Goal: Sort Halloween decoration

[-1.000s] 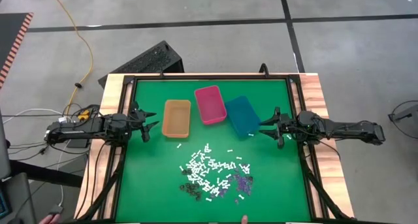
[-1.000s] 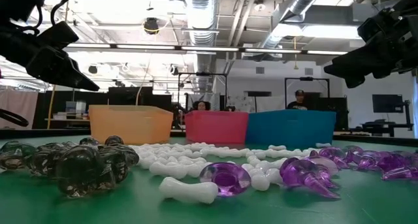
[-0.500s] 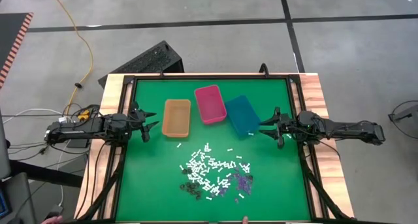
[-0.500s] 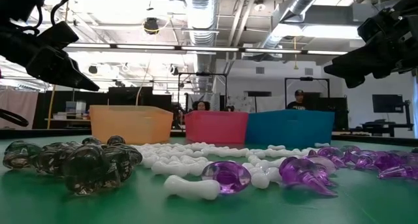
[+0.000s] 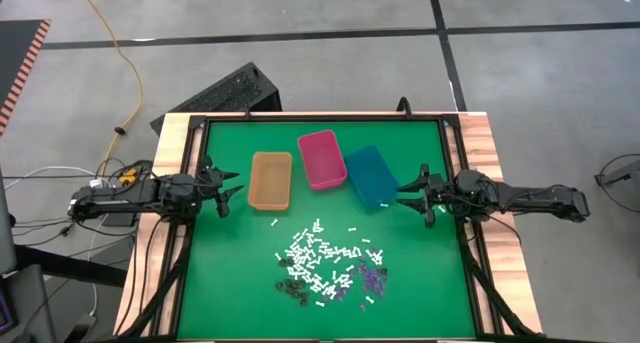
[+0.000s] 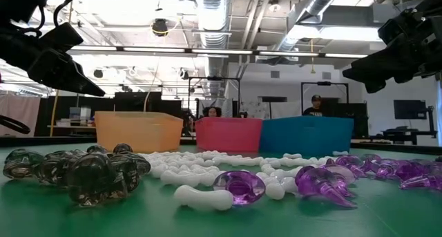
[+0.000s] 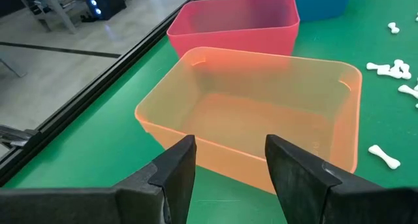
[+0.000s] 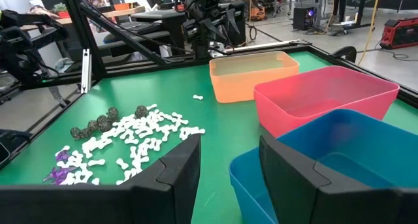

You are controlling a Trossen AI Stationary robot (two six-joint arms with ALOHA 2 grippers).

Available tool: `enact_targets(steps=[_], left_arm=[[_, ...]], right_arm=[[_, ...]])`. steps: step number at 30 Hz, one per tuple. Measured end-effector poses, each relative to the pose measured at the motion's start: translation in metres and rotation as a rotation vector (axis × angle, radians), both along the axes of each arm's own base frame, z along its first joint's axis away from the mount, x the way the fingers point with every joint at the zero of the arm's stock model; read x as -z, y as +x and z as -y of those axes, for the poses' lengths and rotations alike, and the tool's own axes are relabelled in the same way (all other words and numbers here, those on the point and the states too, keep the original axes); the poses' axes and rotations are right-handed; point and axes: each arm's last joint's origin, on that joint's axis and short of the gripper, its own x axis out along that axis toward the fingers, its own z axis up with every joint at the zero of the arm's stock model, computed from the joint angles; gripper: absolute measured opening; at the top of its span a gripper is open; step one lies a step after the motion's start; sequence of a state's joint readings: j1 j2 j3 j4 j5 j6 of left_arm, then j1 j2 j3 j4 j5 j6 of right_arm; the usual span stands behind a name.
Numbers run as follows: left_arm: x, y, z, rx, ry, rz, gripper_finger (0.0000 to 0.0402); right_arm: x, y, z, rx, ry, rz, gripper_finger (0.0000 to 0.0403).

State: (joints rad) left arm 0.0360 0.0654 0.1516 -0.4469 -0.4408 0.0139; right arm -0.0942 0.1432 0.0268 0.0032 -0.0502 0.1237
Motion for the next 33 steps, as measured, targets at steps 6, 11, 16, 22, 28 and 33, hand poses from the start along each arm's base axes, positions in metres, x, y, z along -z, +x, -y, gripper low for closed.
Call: enact_targets(steps=[6, 11, 16, 22, 28, 33], left_arm=[[0.0000, 0.0000, 0.0000, 0.000, 0.000, 0.000, 0.0177], [0.0001, 0.0000, 0.0000, 0.000, 0.000, 0.000, 0.0177], [0.0000, 0.0000, 0.0000, 0.000, 0.000, 0.000, 0.0176], [0.0000, 0.0000, 0.0000, 0.000, 0.000, 0.000, 0.0177], [0.0000, -0.0002, -0.0003, -0.011, 0.004, 0.000, 0.0177], [-0.0001, -0.0002, -0.0005, -0.014, 0.013, -0.003, 0.0177]], right_arm=[[0.0001, 0.0000, 0.0000, 0.000, 0.000, 0.000, 0.0189], [0.0001, -0.0001, 0.0011, 0.031, -0.023, -0.001, 0.0189], [-0.0006, -0.0002, 0.0034, 0.103, -0.001, 0.009, 0.0189], [-0.0051, 0.0005, 0.0002, 0.095, 0.430, 0.086, 0.0189], [-0.0030, 0.0003, 0.0008, 0.127, 0.500, 0.075, 0.0189], [0.0029, 0.0004, 0.0000, 0.137, 0.618, -0.008, 0.0189]])
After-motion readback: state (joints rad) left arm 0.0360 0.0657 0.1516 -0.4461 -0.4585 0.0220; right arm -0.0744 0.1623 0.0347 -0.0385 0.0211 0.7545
